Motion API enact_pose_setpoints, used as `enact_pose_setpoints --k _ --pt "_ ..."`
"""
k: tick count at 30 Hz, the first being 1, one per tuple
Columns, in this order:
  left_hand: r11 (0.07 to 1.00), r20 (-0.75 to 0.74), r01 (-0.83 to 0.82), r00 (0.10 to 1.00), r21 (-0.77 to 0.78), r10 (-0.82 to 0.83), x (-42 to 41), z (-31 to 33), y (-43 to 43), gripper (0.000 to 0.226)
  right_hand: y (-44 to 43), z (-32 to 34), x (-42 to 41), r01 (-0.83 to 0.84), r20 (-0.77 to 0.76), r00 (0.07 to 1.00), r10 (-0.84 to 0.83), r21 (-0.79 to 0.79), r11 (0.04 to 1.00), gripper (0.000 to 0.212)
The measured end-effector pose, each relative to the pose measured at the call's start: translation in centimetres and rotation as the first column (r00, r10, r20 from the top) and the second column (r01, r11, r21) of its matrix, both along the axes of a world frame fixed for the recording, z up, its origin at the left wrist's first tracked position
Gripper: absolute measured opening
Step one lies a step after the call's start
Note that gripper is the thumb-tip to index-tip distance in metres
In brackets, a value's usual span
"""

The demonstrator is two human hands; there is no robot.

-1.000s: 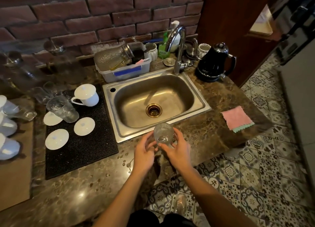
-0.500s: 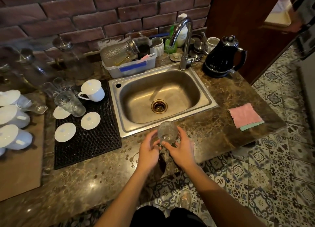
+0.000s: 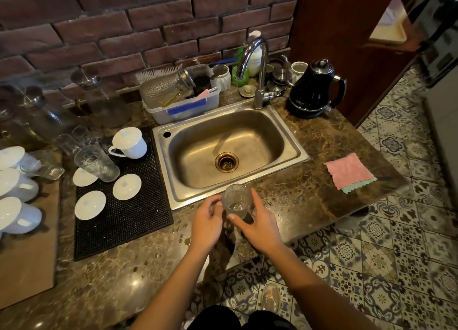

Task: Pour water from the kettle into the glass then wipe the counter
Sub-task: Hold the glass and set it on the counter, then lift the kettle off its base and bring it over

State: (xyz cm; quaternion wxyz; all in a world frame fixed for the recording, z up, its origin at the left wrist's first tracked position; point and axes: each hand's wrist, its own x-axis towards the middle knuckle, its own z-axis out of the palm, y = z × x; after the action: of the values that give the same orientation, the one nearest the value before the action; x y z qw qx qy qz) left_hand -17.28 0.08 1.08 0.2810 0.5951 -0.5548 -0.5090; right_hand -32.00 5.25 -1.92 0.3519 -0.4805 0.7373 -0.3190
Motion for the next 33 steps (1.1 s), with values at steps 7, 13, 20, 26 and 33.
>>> enact_pose_setpoints --k 7,13,20,26,33 --pt "0.946 0.243 0.119 0.969 -0.301 -0.045 -3.9 5.4 -3.0 0.026 0.5 3.9 -7.7 0.031 -0.037 0.999 -0.032 -0.035 0.999 0.075" --pt "0.842 0.424 0.365 0.887 -0.397 -0.184 -13.1 7.1 -4.5 0.028 1.5 5.6 -18.5 0.059 -0.222 0.973 -0.062 -0.021 0.998 0.054" --pt "0.712 0.816 0.659 0.536 -0.244 -0.217 -20.9 6.5 -4.8 0.076 2.0 6.7 -27.7 0.007 -0.65 0.756 0.074 0.121 0.993 0.068" --pt "0.7 0.901 0.702 0.381 -0.135 -0.208 -25.2 5.1 -5.3 0.09 0.7 7.5 -31.5 0.034 -0.719 0.674 0.168 0.257 0.966 0.097" --pt "0.737 0.876 0.663 0.426 -0.132 -0.226 -30.9 3.2 -6.8 0.091 -2.4 7.2 -36.1 0.03 -0.71 0.691 0.134 0.213 0.977 0.089"
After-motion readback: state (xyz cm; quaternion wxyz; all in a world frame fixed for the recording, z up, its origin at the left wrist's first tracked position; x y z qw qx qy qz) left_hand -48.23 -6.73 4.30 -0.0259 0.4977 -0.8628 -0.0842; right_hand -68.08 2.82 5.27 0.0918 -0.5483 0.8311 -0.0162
